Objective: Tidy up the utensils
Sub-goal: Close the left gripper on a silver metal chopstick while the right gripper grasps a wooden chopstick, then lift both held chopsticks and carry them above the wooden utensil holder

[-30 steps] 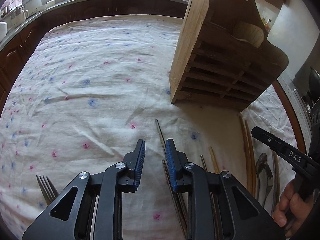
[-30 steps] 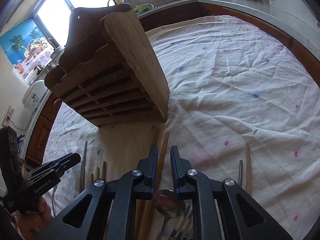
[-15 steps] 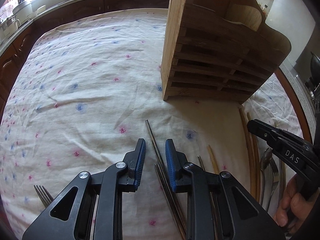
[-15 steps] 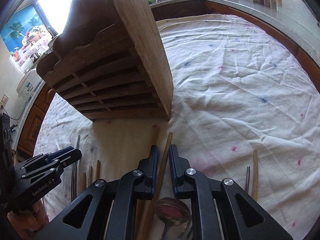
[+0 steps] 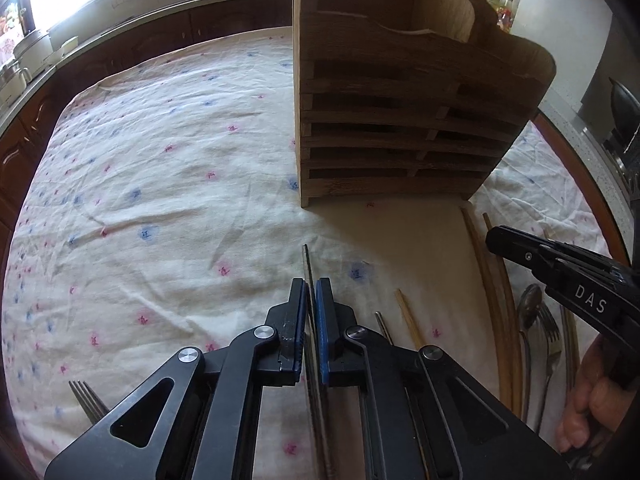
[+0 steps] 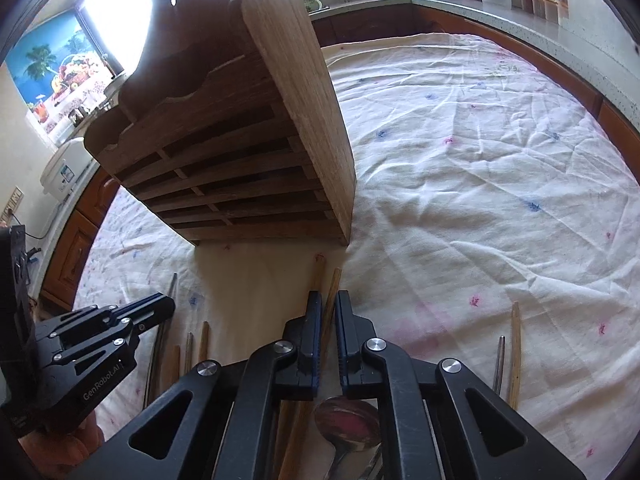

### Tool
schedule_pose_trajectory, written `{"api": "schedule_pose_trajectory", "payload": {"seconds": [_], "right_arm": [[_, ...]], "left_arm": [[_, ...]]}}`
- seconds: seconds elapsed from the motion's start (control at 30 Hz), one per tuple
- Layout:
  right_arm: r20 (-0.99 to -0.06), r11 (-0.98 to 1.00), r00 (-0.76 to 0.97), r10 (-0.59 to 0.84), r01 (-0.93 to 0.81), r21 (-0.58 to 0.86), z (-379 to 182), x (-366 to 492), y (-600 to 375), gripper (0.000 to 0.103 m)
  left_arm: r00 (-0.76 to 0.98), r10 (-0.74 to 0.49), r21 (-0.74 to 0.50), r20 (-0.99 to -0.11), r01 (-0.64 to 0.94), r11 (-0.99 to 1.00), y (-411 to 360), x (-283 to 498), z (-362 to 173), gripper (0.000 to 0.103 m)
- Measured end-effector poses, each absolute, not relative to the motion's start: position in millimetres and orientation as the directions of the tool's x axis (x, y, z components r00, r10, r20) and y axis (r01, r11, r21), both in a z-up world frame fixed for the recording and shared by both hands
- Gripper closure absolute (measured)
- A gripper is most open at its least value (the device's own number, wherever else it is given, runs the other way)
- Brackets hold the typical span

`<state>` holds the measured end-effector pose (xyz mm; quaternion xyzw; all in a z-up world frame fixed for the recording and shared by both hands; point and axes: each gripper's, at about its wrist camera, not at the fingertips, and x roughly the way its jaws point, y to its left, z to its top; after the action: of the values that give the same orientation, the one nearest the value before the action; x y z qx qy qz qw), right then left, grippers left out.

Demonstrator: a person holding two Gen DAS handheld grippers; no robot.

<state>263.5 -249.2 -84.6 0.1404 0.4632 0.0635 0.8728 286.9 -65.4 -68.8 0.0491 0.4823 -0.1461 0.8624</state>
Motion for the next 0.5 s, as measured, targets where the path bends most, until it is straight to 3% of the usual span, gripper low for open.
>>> {"api": "schedule_pose_trajectory", "payload": {"seconds": [0.5], "right_arm": [[-0.645, 0.928, 0.695, 0.319, -0.093, 0.36, 3.3, 201.4, -254.0, 0.098]], "left_arm": [[0.631, -0.404, -0.219, -0.662, 0.353, 0.91, -27.4, 204.6, 37.6, 0.099]]}}
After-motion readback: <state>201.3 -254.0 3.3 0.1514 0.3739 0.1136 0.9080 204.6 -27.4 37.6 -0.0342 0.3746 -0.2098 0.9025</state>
